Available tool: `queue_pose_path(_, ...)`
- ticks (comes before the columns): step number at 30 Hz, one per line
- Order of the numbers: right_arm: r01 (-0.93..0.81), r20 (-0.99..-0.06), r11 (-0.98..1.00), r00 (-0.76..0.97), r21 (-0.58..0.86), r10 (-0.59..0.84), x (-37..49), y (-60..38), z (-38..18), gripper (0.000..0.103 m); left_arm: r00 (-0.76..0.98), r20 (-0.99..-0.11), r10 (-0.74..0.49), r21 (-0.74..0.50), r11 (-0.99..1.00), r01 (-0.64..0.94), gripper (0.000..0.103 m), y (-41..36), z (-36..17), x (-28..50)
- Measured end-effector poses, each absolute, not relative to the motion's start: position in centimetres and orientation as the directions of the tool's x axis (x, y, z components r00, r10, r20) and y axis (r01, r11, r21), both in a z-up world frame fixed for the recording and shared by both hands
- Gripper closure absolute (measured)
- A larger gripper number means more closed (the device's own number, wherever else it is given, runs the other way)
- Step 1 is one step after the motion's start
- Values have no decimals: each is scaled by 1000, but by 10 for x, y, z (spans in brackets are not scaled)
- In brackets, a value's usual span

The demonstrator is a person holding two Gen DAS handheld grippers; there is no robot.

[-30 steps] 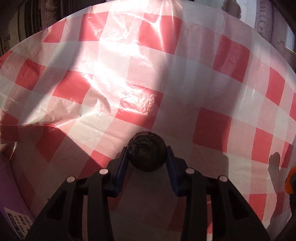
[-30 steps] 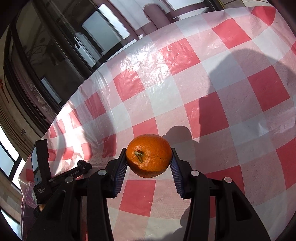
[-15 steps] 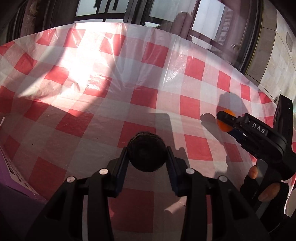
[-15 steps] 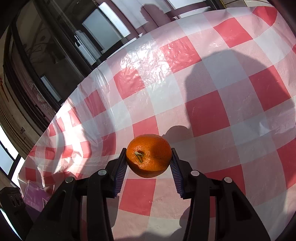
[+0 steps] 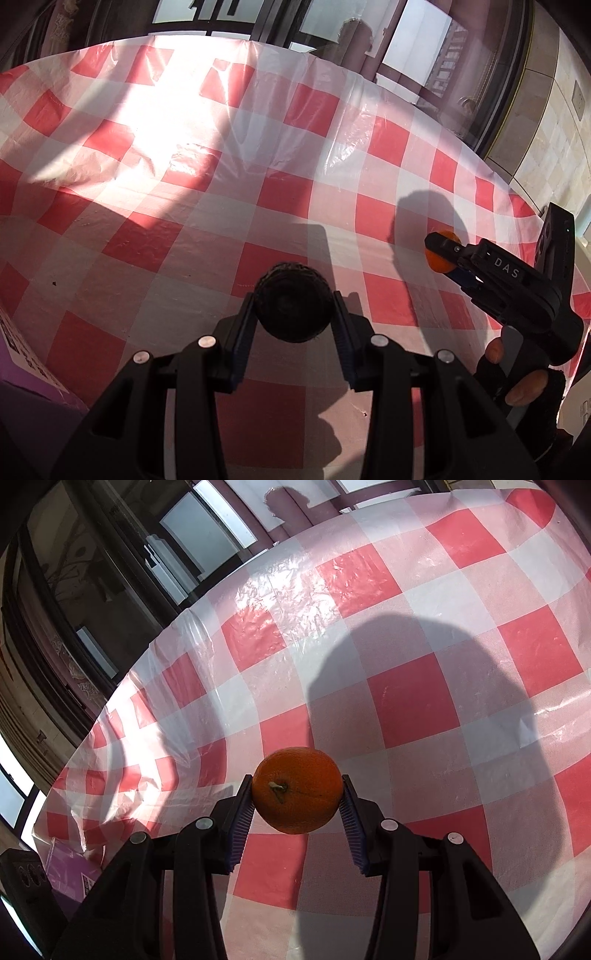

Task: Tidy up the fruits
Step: 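Carry the mandarin and dark fruit with both grippers over the white box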

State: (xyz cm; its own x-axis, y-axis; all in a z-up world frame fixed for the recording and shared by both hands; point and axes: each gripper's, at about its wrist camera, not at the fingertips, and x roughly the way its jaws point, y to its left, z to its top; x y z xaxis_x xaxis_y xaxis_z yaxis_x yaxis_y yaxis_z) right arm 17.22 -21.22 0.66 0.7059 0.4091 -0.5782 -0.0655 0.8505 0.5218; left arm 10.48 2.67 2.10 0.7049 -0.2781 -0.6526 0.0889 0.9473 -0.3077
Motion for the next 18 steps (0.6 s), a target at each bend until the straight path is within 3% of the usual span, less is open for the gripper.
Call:
queue_pose_path(7, -9, -605, 819, 668, 574, 432, 147, -214, 3, 58, 711, -648, -274, -339, 939, 53, 63, 34, 24, 93)
queue_pose_path(14, -56, -563, 777, 658, 627, 501, 50, -193, 6, 58, 705, -617, -350, -387, 915, 115, 63, 30, 43, 4)
queue_pose_path(18, -84, -581, 787, 628, 611, 518, 20, -172, 16, 58, 744, -569, -350, -331, 926, 183, 63, 29, 79, -42)
